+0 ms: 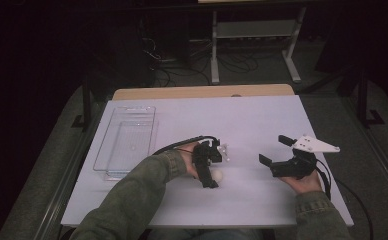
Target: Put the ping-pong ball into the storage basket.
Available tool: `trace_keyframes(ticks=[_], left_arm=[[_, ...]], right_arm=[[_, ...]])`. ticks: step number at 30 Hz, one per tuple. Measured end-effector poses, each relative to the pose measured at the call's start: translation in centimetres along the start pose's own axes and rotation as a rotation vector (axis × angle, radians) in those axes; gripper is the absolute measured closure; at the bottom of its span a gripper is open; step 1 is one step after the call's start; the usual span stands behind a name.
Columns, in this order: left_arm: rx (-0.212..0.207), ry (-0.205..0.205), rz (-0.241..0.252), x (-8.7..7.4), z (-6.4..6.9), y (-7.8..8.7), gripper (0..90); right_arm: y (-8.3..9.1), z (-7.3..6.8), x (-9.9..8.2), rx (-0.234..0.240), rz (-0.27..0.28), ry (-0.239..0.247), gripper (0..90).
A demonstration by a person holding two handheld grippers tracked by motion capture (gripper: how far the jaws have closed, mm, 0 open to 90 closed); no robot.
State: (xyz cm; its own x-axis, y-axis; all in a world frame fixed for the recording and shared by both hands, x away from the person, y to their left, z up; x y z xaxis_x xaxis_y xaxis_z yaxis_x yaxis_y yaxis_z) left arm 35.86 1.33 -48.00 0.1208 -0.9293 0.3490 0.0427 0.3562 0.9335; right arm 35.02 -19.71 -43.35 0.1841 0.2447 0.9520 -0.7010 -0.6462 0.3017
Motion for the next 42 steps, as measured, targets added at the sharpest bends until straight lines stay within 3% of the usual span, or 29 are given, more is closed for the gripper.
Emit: trace_keyframes(ticks=[5,9,20,23,32,42], left_arm=[[0.003,-0.003,0.011,0.09,0.07,-0.3,0.4],[-0.017,-0.008,0.011,0.15,0.21,-0.3,8.0],[0.019,-0.019,0.015,0.12,-0.07,-0.27,22.2],[0.019,-0.022,0.011,0.09,-0.22,-0.14,29.2],[0.017,-0.016,0.009,0.01,-0.31,-0.15,37.1],[0.022,-0.057,0.015,0.26,-0.02,0.03,49.7]], right_arm=[[-0.02,0.01,-0.04,-0.002,-0.002,0.001,0.0],[-0.04,0.01,-0.01,-0.004,0.0,0.003,0.0],[-0.03,0.03,-0.03,-0.004,-0.001,0.003,0.0],[-0.03,0.04,-0.03,-0.004,-0.002,0.002,0.0],[-0.01,0.05,-0.02,-0.006,-0.002,0.004,0.0],[-0.08,-0.03,-0.01,-0.004,-0.001,0.009,0.0]])
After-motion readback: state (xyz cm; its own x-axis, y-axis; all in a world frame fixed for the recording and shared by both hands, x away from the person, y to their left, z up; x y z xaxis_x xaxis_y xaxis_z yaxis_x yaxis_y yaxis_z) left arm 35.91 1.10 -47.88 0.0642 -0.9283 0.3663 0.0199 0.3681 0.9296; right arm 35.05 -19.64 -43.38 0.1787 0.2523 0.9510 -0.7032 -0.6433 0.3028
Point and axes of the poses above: each handheld gripper's, and its own axes: y roughly backward along the jaws, x roughly out of its top, z roughly to its right, the point moved 7 cm from there along -y, roughly forward along the jaws, and after that the axes turned 8 degrees about y, right-handed, at the moved point
